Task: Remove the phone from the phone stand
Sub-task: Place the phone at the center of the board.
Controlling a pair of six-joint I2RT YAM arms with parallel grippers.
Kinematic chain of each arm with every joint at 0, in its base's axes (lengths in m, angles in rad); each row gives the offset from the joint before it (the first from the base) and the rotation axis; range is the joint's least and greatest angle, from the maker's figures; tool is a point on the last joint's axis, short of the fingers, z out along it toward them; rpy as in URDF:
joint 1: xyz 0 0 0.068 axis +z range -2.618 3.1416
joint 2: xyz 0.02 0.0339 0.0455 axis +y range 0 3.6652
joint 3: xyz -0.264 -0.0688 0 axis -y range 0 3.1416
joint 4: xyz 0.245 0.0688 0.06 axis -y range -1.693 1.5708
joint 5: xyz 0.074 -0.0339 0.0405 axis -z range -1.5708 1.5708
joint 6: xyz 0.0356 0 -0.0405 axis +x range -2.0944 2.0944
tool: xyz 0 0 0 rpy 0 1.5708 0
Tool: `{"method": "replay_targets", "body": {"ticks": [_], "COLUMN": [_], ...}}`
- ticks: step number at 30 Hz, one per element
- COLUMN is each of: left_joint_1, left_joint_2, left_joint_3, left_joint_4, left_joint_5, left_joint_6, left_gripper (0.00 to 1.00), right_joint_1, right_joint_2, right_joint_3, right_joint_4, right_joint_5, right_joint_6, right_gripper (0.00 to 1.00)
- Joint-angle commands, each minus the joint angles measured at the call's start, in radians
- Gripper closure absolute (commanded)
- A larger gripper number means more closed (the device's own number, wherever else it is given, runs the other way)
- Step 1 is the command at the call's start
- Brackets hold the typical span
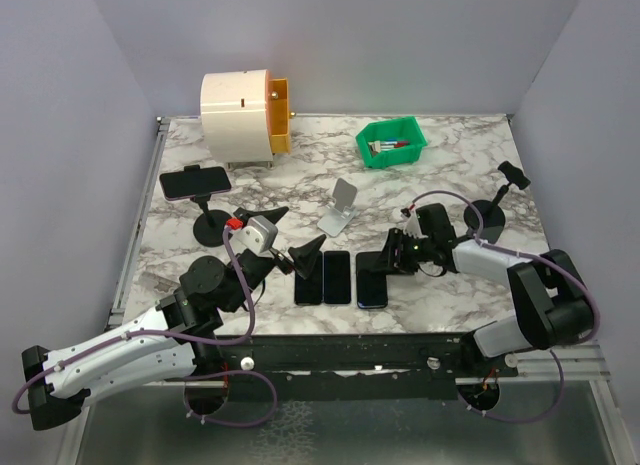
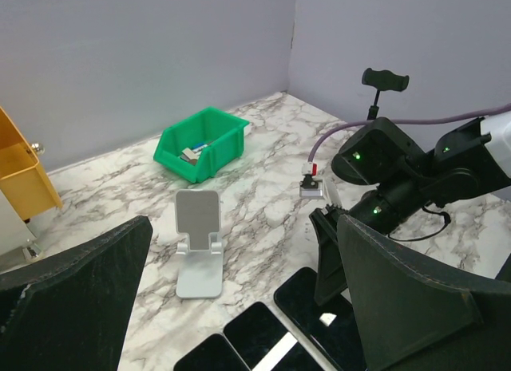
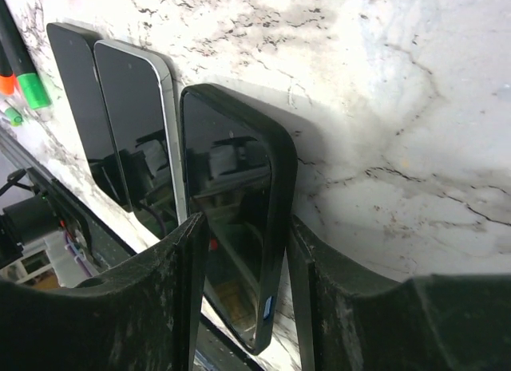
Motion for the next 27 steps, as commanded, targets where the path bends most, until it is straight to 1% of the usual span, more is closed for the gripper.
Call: {"method": "replay_targets", "body": {"ticks": [1, 12, 19, 27], "left_joint_1": [-0.004, -0.004, -0.004, -0.004], "left_joint_2": [-0.005, -0.002, -0.003, 0.002], "left_joint_3": [0.018, 0.019, 0.021, 0.022], "left_joint_4": [-0.012, -0.013, -0.014, -0.014], "left_joint_5": [0.022, 0.030, 0.035, 0.036], "left_joint_6": [-0.007, -0.011, -0.016, -0.015], "left_gripper": [0.01, 0.01, 0.01, 0.01], "right_joint_1": [-0.008, -0.008, -0.007, -0.006], "right_joint_2": [-0.036, -0.123, -0.122, -0.089], "right_joint_3": [-0.032, -0.097, -0.139, -0.142], "right_joint_4": [-0.057, -0.094, -0.044, 0.027], "right_joint_5": [0.065, 0.044, 0.010, -0.029], "right_joint_6": [-0.019, -0.014, 0.013, 0.047], "right_gripper": [0.51, 0.51, 0.53, 0.57]}}
